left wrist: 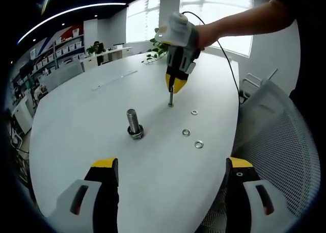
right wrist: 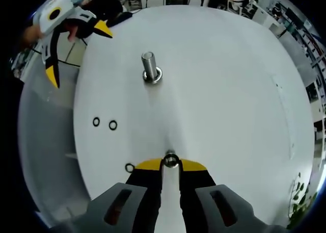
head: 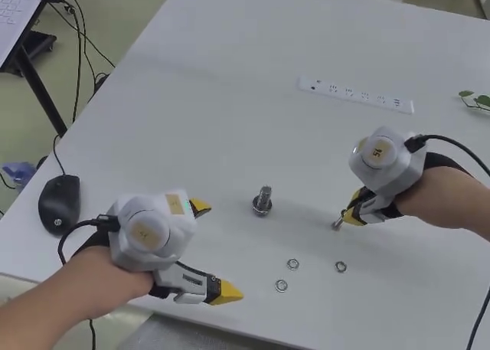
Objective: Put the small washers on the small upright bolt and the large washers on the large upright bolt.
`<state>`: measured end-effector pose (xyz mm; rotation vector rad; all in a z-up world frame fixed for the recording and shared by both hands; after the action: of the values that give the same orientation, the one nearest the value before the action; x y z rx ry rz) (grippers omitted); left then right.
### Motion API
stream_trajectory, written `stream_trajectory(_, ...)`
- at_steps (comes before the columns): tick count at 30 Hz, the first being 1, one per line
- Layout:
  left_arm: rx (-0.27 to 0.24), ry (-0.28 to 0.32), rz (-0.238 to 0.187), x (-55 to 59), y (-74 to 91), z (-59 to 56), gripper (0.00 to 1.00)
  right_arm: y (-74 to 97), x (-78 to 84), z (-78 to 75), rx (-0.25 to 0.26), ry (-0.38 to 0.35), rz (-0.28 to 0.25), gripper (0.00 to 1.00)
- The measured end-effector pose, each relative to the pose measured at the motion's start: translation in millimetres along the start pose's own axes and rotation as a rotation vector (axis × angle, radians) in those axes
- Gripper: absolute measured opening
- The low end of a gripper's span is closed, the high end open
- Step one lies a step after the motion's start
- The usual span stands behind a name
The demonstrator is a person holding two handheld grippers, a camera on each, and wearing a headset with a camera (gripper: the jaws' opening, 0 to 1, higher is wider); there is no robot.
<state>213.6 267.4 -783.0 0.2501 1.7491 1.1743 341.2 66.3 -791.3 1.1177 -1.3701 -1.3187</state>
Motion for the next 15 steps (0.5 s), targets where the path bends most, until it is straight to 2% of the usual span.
stream_trajectory(15, -0.008, 0.011, 0.006, 3.7, 0.1, 3.5, 0.86, -24.0, -1.6, -0.9, -0.009, 0.018, 0.03, 0.13)
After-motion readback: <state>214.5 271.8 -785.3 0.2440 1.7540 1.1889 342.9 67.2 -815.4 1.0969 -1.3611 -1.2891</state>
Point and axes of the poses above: the centre of the closed fingertips' face, and the gripper's own axes: y roughly backward along the fingers, z roughly to its left, x roughly out of its underside, the point moved 4 cm from there along y, roughly backward along the fingers, and after that the axes turned 15 degrees about z, right-handed, at the moved point
